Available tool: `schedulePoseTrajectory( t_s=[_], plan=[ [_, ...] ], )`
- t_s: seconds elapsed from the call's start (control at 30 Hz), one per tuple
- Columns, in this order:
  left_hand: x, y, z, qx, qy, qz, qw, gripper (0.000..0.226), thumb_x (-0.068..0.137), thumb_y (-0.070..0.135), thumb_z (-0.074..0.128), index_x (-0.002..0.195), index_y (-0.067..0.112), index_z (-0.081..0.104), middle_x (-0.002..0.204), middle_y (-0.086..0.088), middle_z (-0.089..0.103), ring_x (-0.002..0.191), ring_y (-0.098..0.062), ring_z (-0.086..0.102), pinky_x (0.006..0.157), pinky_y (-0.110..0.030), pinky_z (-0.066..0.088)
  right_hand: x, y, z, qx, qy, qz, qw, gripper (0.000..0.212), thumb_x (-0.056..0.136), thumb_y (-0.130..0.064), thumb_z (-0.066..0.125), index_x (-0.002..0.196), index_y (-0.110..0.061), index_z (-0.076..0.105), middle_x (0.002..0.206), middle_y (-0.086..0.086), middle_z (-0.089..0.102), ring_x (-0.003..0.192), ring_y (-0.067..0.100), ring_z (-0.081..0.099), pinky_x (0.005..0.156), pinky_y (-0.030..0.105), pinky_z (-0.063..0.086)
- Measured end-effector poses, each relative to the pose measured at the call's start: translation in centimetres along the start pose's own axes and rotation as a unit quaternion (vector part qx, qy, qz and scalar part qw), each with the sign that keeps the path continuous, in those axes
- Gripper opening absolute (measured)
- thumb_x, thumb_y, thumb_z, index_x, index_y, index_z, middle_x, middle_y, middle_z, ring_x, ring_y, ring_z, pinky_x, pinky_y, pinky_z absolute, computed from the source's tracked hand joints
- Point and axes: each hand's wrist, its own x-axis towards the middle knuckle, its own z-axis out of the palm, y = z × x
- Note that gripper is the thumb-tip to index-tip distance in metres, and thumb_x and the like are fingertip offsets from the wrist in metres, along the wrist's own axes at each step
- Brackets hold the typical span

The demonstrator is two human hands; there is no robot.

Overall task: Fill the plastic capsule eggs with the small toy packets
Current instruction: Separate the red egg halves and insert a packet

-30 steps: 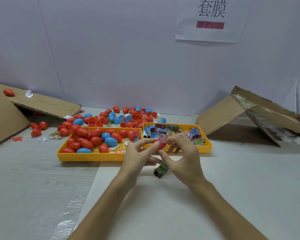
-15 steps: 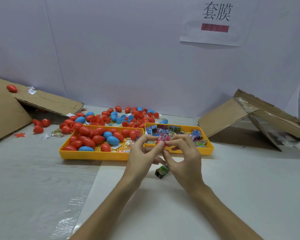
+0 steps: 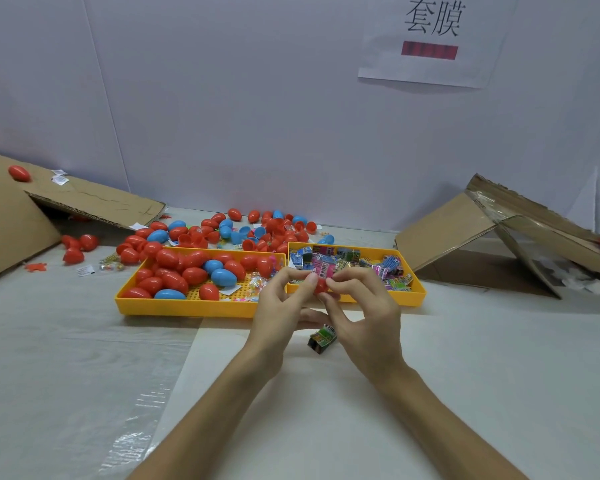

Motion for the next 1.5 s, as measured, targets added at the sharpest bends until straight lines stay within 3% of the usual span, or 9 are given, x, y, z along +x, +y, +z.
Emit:
schedulePoseTrajectory(
  t_s=[0.23,0.43,0.6,0.77,0.97,1.2,1.37,1.5],
  plan=[
    [0.37,-0.06,-0.03,0.000,0.000,-0.016,1.000,0.025,0.098,0.030,0.064,0.115,0.013,0.059,0.088,-0.010,0.078,0.069,-0.028,0.075,0.062,-0.030,0.059,0.01,-0.09,-0.06,0.000,0.001,0.003,1.000,0.015,0.083,-0.002,0.078,0.097,-0.002,0.073,0.101,0.007,0.065,0.096,0.010,0.062,0.088,0.012,0.047],
    [0.39,0.03,-0.18,-0.013,-0.025,-0.035,0.999,0.028,0.101,0.031,0.059,0.119,0.011,0.059,0.093,-0.008,0.079,0.071,-0.022,0.073,0.064,-0.030,0.060,0.17,-0.53,-0.18,0.006,0.001,0.006,1.000,0.026,0.081,0.000,0.080,0.106,-0.003,0.074,0.110,0.007,0.069,0.109,-0.006,0.058,0.094,0.009,0.044],
    [0.40,0.02,-0.10,-0.023,-0.032,-0.048,0.998,0.032,0.100,0.032,0.060,0.127,0.014,0.056,0.089,-0.007,0.076,0.078,-0.025,0.073,0.071,-0.036,0.060,0.10,-0.56,-0.28,-0.002,0.011,-0.001,1.000,0.024,0.083,-0.003,0.078,0.107,-0.001,0.075,0.111,0.007,0.073,0.108,0.011,0.067,0.097,0.018,0.050],
    [0.41,0.04,-0.06,-0.016,-0.040,-0.045,0.998,0.033,0.101,0.033,0.059,0.127,0.013,0.058,0.098,-0.017,0.075,0.087,-0.032,0.073,0.084,-0.047,0.059,0.05,-0.35,-0.26,-0.009,0.019,-0.005,1.000,0.022,0.085,-0.007,0.075,0.106,-0.001,0.077,0.108,0.008,0.074,0.103,0.016,0.069,0.096,0.019,0.052],
    [0.18,0.15,-0.05,-0.024,-0.061,-0.055,0.996,0.037,0.102,0.033,0.056,0.127,0.007,0.056,0.096,-0.009,0.074,0.085,-0.027,0.070,0.078,-0.040,0.057,-0.01,-0.16,-0.19,0.006,0.023,-0.001,1.000,0.023,0.084,-0.001,0.077,0.107,-0.003,0.076,0.109,0.005,0.072,0.106,0.008,0.066,0.095,0.017,0.049],
    [0.03,0.48,-0.06,-0.015,-0.091,-0.051,0.994,0.034,0.104,0.034,0.050,0.130,0.013,0.055,0.114,-0.010,0.075,0.092,-0.023,0.071,0.087,-0.044,0.055,0.12,-0.27,-0.41,0.021,0.015,0.032,0.999,0.030,0.085,-0.011,0.078,0.115,-0.005,0.072,0.107,0.001,0.073,0.102,0.007,0.067,0.092,0.018,0.050],
    [0.02,0.37,0.15,-0.023,-0.072,-0.059,0.995,0.042,0.101,0.044,0.052,0.127,0.011,0.058,0.096,-0.007,0.074,0.088,-0.024,0.069,0.086,-0.043,0.055,0.01,-0.26,-0.34,0.004,0.013,0.017,1.000,0.030,0.083,-0.006,0.079,0.112,-0.003,0.074,0.107,0.005,0.074,0.103,0.010,0.067,0.093,0.018,0.052],
    [0.12,0.18,0.16,-0.023,-0.069,-0.059,0.996,0.042,0.102,0.040,0.054,0.126,0.006,0.055,0.091,-0.010,0.068,0.087,-0.024,0.068,0.080,-0.040,0.055,-0.03,-0.29,-0.31,0.007,0.013,0.001,1.000,0.026,0.084,-0.005,0.076,0.109,0.000,0.075,0.106,0.007,0.073,0.100,0.011,0.068,0.091,0.018,0.053]
  ],
)
